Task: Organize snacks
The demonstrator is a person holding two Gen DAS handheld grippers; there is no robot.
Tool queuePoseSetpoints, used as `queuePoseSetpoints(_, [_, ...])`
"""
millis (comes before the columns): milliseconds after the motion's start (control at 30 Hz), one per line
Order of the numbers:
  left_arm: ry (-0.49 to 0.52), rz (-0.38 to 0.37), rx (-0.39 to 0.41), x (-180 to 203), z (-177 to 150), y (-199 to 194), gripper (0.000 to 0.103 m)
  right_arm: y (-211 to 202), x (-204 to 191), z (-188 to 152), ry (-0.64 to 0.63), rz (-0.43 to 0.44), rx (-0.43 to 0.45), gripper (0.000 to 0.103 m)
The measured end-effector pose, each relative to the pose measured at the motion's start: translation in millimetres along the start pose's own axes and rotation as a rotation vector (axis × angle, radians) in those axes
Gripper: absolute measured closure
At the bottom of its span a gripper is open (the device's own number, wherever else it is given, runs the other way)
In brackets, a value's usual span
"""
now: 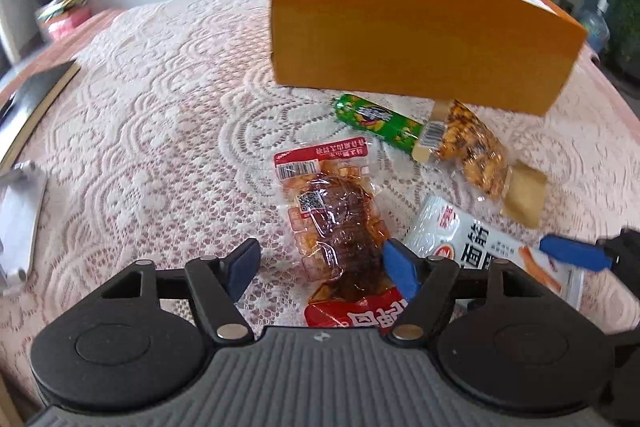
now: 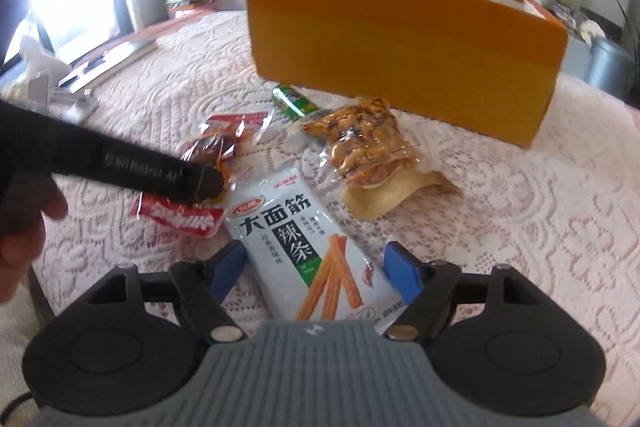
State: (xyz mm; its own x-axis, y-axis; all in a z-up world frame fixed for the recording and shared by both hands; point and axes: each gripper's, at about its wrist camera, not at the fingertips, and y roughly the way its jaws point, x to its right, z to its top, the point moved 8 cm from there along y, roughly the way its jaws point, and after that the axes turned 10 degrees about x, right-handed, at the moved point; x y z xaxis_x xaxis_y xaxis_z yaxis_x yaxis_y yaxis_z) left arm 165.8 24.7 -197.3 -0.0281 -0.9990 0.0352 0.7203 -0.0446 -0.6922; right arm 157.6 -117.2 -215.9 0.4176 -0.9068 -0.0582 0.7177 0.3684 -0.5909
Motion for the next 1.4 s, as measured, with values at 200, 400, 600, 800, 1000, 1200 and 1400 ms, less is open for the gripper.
queuePoseSetpoints(200, [0.078,-0.015,-0.048,-8,-1,-6,0.046,-9,7,-5,0.075,-0.119,-0.024,0.034])
queuePoseSetpoints(400, [0.121,0.02,-0.085,-26,-7,-14,0.046,-22,-2,-10,0.177,-0.169,-0.082,0.035])
queuePoseSetpoints(600, [0.114,0.023,-0.099,-41,-12,-19,0.044,-26,-11,-7,0.347,-0.095,-0.138,0.035])
queuePoseSetpoints(800, [0.025,-0.063,-0.054,-45,-8,-26,0.036,-23,-17,0,0.251,-0.037,-0.115,0.032])
queuePoseSetpoints(1000, [0.004,-0.102,-0.016,-38,-4,-23,0.023,-15,-36,2,-0.177,0.029,-0.07,0.03])
queuePoseSetpoints(1200, [0.025,-0.025,0.018,-42,-6,-12,0.017,-6,-33,-5,-0.13,0.069,-0.089,0.031])
queuePoseSetpoints(1400, [0.034,-0.013,0.024,-43,-10,-3,0.012,-12,-30,-6,-0.058,0.037,-0.054,0.043])
